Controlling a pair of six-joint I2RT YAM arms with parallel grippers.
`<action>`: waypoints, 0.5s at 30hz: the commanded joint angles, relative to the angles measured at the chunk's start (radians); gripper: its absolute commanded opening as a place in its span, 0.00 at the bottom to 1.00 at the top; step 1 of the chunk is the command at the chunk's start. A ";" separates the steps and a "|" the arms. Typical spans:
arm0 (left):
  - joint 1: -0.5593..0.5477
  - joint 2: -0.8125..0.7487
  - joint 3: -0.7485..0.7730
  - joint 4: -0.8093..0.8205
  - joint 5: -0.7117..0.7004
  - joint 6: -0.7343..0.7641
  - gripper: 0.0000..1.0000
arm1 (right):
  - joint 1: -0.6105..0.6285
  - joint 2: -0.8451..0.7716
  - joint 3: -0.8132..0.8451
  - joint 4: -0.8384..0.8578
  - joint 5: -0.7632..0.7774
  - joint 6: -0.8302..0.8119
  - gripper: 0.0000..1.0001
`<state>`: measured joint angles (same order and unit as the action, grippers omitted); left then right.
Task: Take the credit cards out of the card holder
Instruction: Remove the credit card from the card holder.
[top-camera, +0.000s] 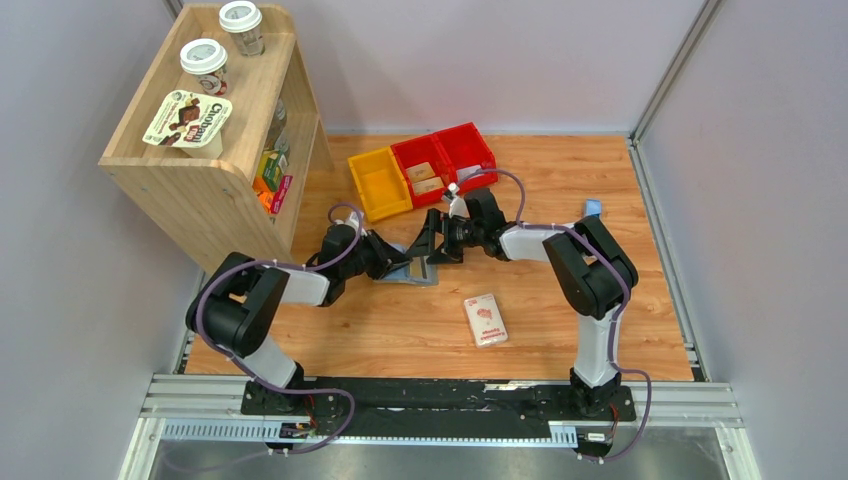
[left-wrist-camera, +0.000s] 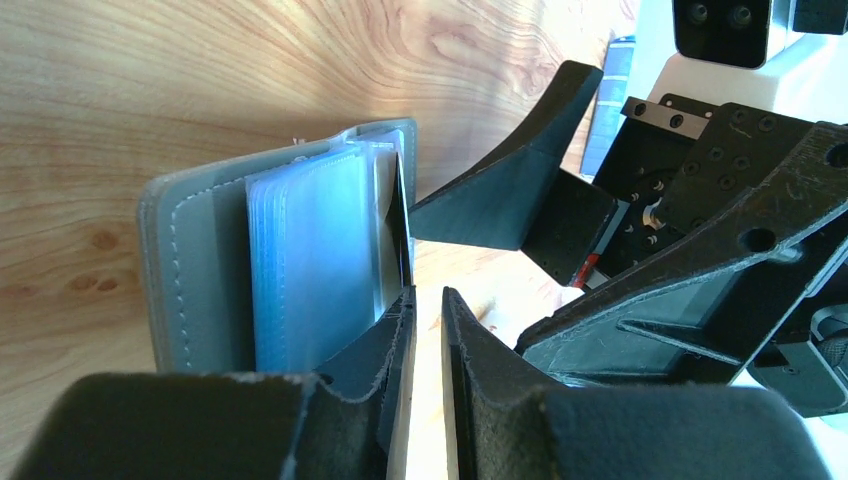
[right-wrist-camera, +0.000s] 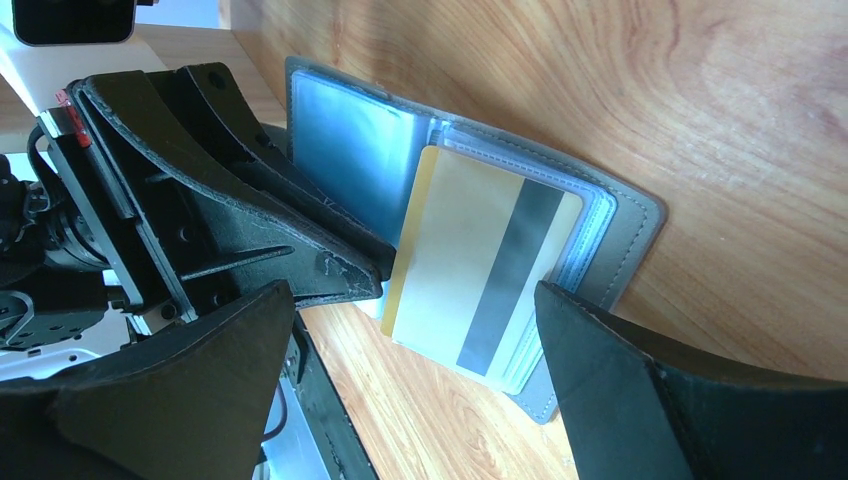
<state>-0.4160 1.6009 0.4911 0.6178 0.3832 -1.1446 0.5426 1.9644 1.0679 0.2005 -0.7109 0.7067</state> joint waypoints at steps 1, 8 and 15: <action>0.003 0.024 0.009 0.132 0.043 -0.035 0.22 | 0.013 0.031 0.006 0.008 -0.013 -0.006 1.00; -0.009 0.056 0.024 0.135 0.056 -0.041 0.25 | 0.016 0.037 0.007 0.016 -0.021 -0.001 1.00; -0.020 0.080 0.043 0.138 0.056 -0.040 0.26 | 0.019 0.042 0.009 0.023 -0.027 0.005 1.00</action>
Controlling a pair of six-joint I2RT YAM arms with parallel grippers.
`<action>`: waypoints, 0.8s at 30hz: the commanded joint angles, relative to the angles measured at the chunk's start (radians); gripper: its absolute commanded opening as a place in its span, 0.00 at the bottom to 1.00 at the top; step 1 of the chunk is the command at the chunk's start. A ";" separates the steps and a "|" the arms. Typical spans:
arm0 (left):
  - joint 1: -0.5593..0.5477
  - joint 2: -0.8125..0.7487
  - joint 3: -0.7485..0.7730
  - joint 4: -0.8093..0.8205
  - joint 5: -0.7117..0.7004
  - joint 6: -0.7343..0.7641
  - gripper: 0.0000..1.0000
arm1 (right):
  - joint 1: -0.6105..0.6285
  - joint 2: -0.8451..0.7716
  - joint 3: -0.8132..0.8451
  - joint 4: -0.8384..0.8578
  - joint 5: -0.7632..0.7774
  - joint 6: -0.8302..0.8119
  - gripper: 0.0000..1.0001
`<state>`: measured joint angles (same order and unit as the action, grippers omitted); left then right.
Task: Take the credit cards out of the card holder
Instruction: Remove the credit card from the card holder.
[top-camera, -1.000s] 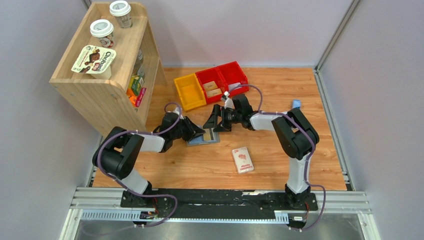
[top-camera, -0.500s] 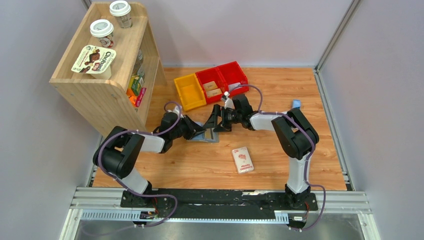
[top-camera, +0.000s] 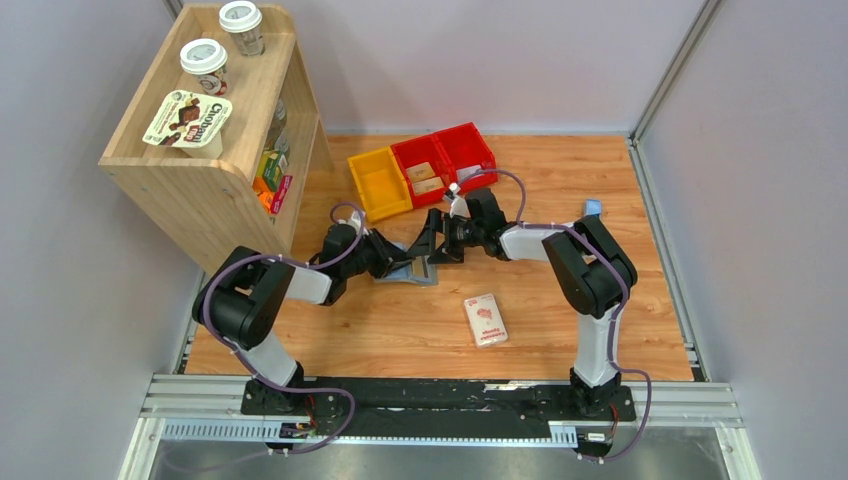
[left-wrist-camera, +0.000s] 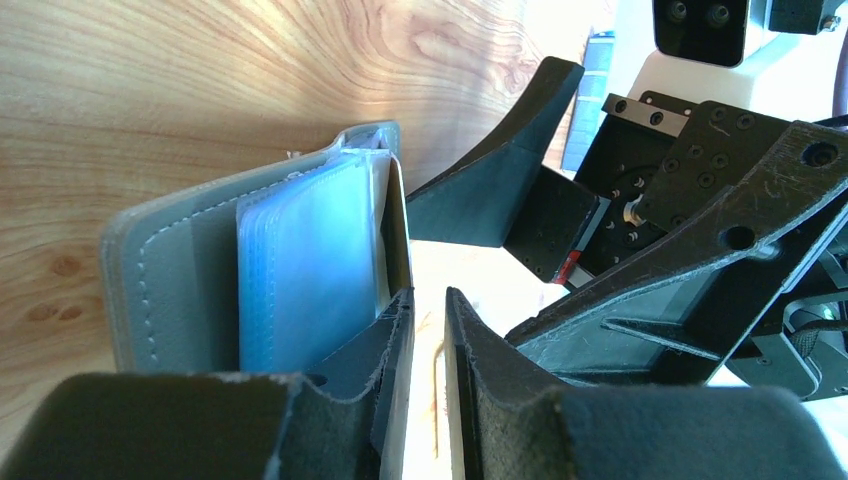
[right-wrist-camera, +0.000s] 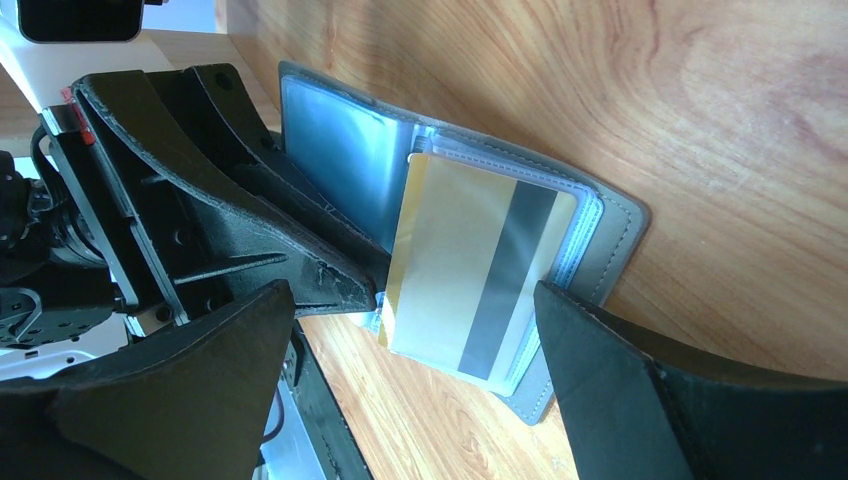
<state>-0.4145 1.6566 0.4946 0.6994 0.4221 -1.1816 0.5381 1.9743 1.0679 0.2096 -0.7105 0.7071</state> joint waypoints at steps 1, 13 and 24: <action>-0.021 0.028 0.039 0.057 0.017 -0.001 0.26 | 0.023 0.035 0.009 0.016 -0.027 0.006 1.00; -0.017 -0.113 0.048 -0.265 -0.091 0.146 0.00 | 0.019 0.046 -0.003 0.014 -0.009 0.009 1.00; 0.006 -0.198 0.001 -0.456 -0.166 0.189 0.00 | 0.014 0.043 0.001 -0.010 0.006 -0.014 1.00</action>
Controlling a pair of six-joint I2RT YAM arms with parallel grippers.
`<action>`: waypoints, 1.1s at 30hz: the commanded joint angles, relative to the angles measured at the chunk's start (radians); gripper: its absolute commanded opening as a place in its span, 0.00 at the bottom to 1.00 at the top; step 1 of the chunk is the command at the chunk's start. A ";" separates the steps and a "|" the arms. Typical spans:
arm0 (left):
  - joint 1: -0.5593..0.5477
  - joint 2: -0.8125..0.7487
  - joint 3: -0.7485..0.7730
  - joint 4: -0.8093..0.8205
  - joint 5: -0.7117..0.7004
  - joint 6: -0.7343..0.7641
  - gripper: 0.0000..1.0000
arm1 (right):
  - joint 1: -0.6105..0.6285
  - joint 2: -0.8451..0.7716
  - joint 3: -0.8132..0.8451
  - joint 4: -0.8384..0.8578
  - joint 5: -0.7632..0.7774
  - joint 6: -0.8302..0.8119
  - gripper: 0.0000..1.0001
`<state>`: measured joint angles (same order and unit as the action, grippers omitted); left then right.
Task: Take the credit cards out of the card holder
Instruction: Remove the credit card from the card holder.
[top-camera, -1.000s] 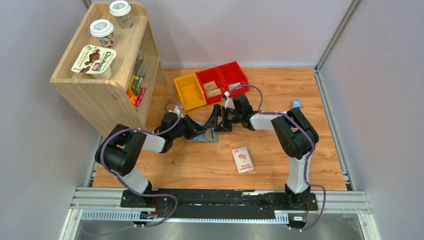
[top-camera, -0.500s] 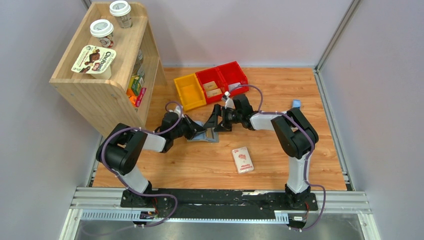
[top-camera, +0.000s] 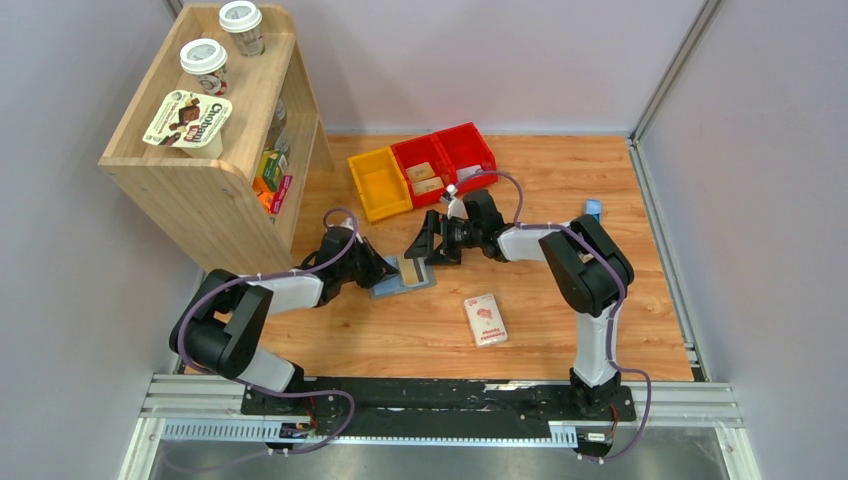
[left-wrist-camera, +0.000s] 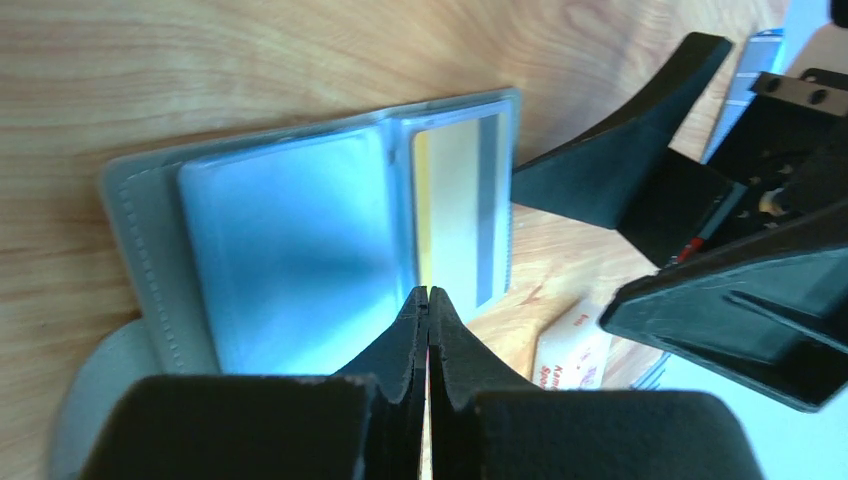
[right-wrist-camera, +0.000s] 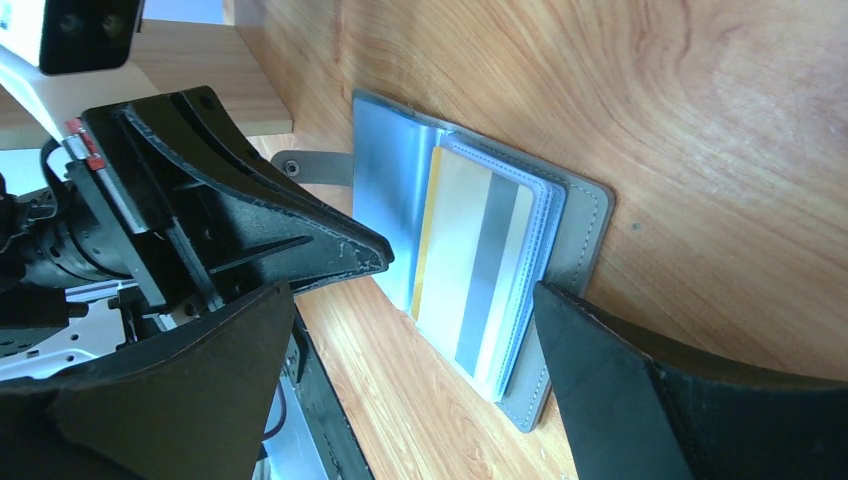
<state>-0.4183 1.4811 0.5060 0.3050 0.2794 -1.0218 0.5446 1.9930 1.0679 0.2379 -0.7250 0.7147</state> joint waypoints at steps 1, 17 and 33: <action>0.010 -0.021 -0.015 -0.058 -0.022 0.023 0.00 | 0.008 0.021 0.003 -0.041 0.022 -0.024 1.00; 0.012 -0.047 -0.023 -0.052 -0.013 0.017 0.24 | 0.034 -0.135 0.075 -0.135 0.125 -0.121 1.00; 0.016 -0.068 -0.026 -0.004 0.006 0.020 0.32 | 0.068 -0.051 0.073 -0.114 0.151 -0.113 1.00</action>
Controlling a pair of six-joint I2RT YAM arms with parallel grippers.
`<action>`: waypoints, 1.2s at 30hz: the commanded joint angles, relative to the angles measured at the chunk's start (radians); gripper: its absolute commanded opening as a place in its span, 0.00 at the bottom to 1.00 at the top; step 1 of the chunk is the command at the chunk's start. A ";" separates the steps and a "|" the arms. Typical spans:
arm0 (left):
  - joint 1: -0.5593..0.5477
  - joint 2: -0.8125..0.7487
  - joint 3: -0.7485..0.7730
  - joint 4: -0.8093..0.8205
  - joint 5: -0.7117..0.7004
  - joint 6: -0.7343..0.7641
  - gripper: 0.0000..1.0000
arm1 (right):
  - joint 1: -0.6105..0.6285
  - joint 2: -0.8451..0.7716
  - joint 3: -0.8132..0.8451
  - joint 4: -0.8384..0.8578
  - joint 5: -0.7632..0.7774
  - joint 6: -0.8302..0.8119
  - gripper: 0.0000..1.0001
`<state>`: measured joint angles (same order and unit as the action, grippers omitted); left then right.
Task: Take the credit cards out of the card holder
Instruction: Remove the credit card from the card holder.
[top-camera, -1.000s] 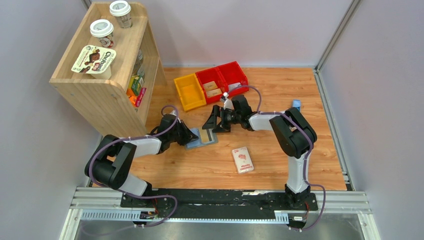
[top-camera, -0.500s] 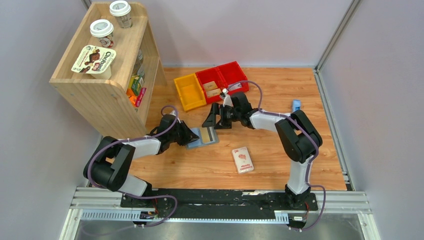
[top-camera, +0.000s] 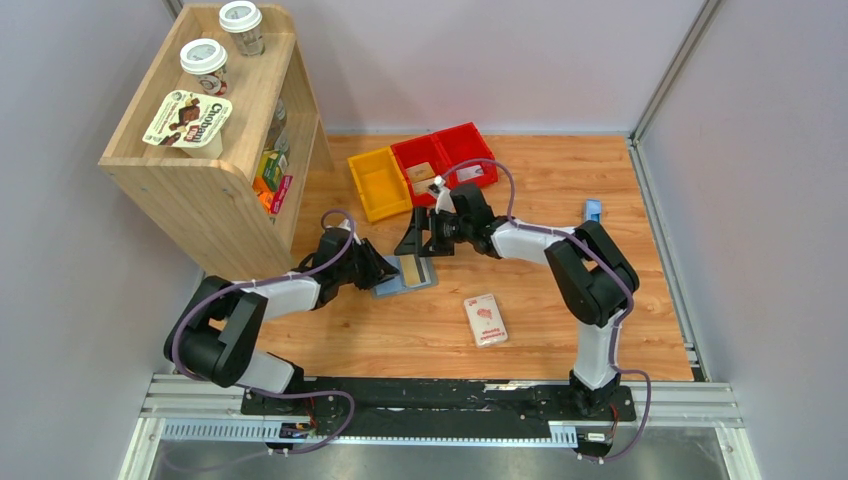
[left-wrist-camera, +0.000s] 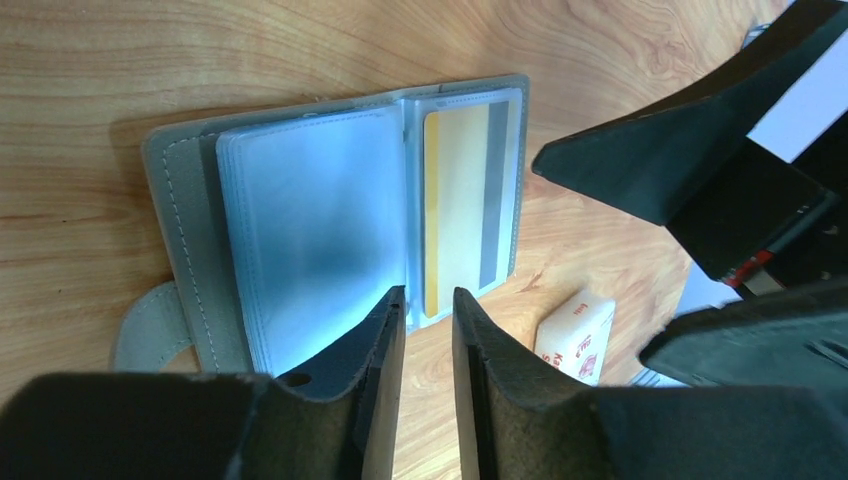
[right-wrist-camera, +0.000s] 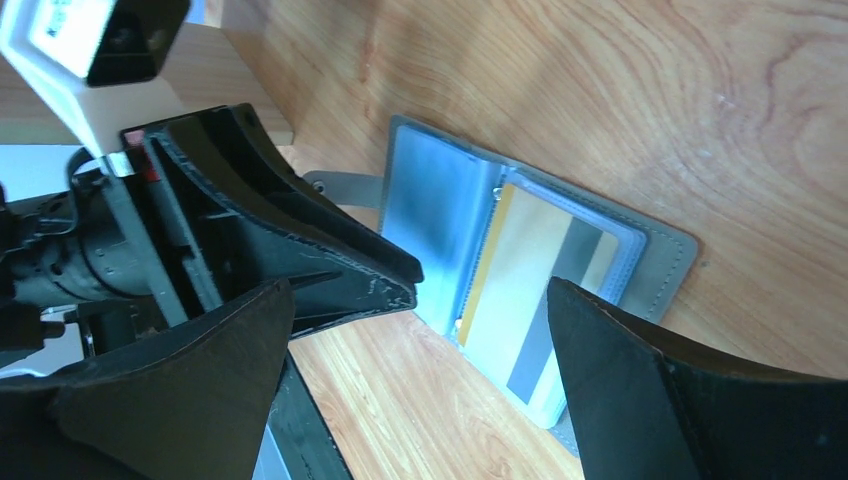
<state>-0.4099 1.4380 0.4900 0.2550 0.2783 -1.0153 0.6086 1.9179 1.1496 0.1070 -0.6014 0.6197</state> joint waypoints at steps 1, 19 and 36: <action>0.010 -0.022 -0.010 0.049 0.009 0.012 0.35 | 0.003 0.029 -0.016 0.020 0.026 -0.020 1.00; 0.017 0.133 0.047 0.156 0.093 -0.014 0.44 | 0.003 0.047 -0.067 0.043 -0.008 -0.018 1.00; 0.017 0.136 0.055 0.222 0.131 -0.054 0.39 | 0.003 0.061 -0.070 0.059 -0.018 -0.006 1.00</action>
<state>-0.3965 1.6260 0.5209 0.4541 0.4164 -1.0721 0.6067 1.9530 1.0977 0.1661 -0.6159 0.6167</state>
